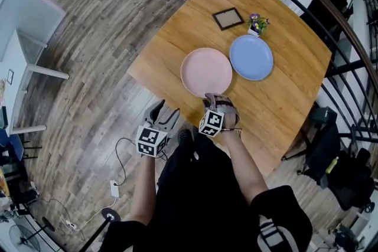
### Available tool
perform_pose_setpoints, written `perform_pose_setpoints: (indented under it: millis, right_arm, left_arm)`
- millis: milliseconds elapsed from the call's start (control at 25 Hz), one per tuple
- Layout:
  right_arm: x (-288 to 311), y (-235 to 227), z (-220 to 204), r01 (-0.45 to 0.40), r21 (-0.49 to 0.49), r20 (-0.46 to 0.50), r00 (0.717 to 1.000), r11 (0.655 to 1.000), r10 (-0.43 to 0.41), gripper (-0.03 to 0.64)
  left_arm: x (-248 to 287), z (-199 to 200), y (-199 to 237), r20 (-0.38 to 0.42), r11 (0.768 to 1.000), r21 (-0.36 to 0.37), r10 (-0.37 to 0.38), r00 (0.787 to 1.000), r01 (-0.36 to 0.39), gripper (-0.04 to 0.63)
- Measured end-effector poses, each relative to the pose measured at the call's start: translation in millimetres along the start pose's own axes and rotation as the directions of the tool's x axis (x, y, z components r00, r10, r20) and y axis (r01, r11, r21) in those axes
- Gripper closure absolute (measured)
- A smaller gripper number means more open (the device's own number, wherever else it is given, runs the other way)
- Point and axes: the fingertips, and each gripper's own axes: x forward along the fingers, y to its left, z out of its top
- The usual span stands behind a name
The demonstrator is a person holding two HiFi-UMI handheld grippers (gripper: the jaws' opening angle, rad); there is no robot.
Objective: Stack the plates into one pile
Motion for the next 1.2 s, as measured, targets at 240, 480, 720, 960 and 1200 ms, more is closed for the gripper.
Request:
perform_pose_setpoints:
  millis: [240,480,720,960,1200]
  right_arm:
    - [-16,0,-10,0.041,0.056,-0.051,0.998,0.998,-0.038,0.488]
    - [-32,0,-28,0.1,0.163,-0.121,0.989,0.981,-0.081,0.488]
    - [-45,-1,-35,0.171,0.23,-0.171,0.976,0.958,-0.133,0.488]
    - [-49,-9,-51,0.214,0.271,-0.206,0.965,0.938,-0.161,0.489]
    - [-52,-35,-80,0.246,0.291,-0.228,0.956,0.924,-0.183,0.492]
  left_arm:
    - [2,8,-2,0.013,0.998,0.013,-0.069,0.998,0.069,0.337]
    - [3,9,-8,-0.001,0.986,0.035,-0.162,0.987,0.162,0.337]
    - [11,12,-8,0.001,0.97,0.079,-0.229,0.973,0.228,0.337]
    - [27,19,-18,-0.007,0.952,0.105,-0.287,0.958,0.286,0.337]
    - [52,32,-27,0.007,0.95,0.119,-0.292,0.956,0.289,0.337]
